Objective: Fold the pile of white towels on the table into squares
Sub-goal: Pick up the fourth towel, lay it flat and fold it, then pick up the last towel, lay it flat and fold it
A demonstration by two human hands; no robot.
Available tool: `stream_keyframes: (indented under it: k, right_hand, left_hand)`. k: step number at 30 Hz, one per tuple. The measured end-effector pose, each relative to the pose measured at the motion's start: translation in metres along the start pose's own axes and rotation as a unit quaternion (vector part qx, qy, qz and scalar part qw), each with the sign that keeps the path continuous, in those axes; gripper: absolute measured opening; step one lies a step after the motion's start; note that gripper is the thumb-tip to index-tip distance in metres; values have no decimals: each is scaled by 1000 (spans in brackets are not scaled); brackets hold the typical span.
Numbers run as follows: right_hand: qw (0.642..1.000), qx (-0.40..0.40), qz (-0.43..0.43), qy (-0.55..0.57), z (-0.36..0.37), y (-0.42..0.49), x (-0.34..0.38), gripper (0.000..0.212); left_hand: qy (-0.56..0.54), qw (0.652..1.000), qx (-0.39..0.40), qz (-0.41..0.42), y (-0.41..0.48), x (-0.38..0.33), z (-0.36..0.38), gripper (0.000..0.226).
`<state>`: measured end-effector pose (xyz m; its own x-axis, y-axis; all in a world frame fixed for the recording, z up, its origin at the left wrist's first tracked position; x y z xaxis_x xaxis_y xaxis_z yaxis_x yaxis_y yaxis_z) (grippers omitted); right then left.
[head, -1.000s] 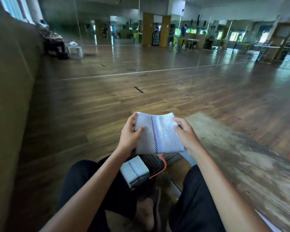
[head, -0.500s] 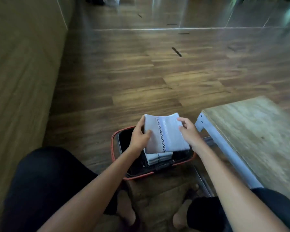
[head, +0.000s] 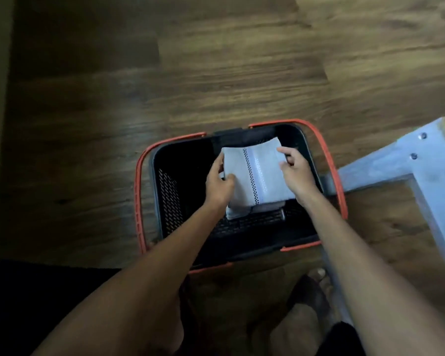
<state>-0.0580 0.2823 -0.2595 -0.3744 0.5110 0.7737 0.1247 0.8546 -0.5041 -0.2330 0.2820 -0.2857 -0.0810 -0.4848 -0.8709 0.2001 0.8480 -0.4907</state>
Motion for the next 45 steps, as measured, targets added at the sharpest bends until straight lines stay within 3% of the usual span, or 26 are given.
stream_keyframes:
  k: [10,14,16,19,21,24,28,35,38,41,45]
  right_hand:
    - [1000,18,-21,5,17,23,-44,35]
    - [997,44,-36,-43,14,17,-42,36]
    - [992,14,-57,-116,15,11,-39,36]
    - [931,-82,-126,-333,24,3,-37,40]
    - [892,-56,-124,-431,31,9,-39,51]
    - [850,8,-74,-522,36,27,-55,67]
    - [831,3,-78,-550,38,37,-70,77]
    - [833,16,-58,-550,38,40,-63,79]
    - [847,52,-46,-526,30,30,-46,70]
    - [873,14,-68,-482,16,2,-15,58]
    - [897,-47,-59,-436,-16,-49,40,35]
  left_hand:
    - [2,1000,-19,0,23,39,-4,59]
    - [52,998,-17,-1,22,44,-9,57]
    - [138,990,-25,31,17,44,-9,56]
    - [296,946,-27,128,7,46,-6,55]
    - [406,898,-37,166,7,49,-7,59]
    - [548,826,18,133,14,58,-7,66]
    - [648,752,87,81,32,66,-9,71]
    - [663,735,138,24,39,51,-9,74]
    - [679,722,133,19,27,27,-11,74]
    - [684,721,96,50,6,-8,-19,66]
    - [655,746,59,110,-31,-70,-29,44]
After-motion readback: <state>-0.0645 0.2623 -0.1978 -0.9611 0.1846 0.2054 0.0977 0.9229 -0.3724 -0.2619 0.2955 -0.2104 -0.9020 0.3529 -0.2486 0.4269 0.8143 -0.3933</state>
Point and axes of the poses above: each hand's wrist, its own y-axis towards the middle knuckle, its own z-axis out of the palm, x = y × z, the point moved 1 cm from there along y, towards the middle knuckle, and after that the axes turned 13 degrees about x, right-handed, at the moved point
